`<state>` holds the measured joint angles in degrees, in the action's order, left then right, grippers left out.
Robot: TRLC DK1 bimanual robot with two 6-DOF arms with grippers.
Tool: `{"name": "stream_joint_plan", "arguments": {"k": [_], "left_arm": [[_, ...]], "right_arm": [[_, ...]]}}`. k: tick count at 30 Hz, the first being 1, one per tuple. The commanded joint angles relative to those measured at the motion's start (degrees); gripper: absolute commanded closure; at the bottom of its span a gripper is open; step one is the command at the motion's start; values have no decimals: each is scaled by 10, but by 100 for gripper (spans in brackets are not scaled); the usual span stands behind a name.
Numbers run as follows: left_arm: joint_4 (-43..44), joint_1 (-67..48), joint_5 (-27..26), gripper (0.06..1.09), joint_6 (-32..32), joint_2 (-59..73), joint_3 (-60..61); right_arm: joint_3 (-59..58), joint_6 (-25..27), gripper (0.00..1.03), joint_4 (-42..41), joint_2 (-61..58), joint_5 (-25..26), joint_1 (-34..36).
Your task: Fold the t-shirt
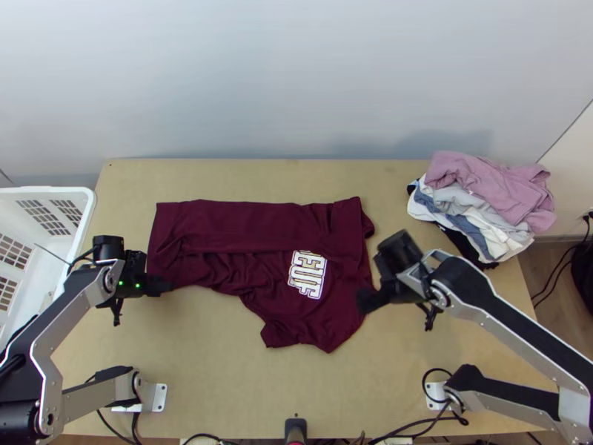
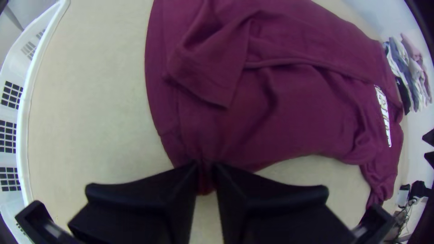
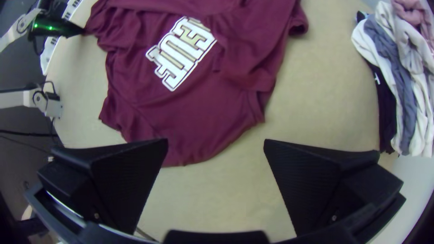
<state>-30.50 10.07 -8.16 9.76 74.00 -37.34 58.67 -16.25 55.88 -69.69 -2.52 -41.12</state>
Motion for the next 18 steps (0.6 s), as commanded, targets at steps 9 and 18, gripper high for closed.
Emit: {"name": "stream_joint_plan", "arguments": {"k": [9,18], "left_arm": [[4,29,-3,105,11,-23,-40],[-21,73,-3,105,11,-24,-83]], "right_arm": [[1,11,5,-21,-94,-48,-166],[2,10,5,-48,-177,-35,-278]]}}
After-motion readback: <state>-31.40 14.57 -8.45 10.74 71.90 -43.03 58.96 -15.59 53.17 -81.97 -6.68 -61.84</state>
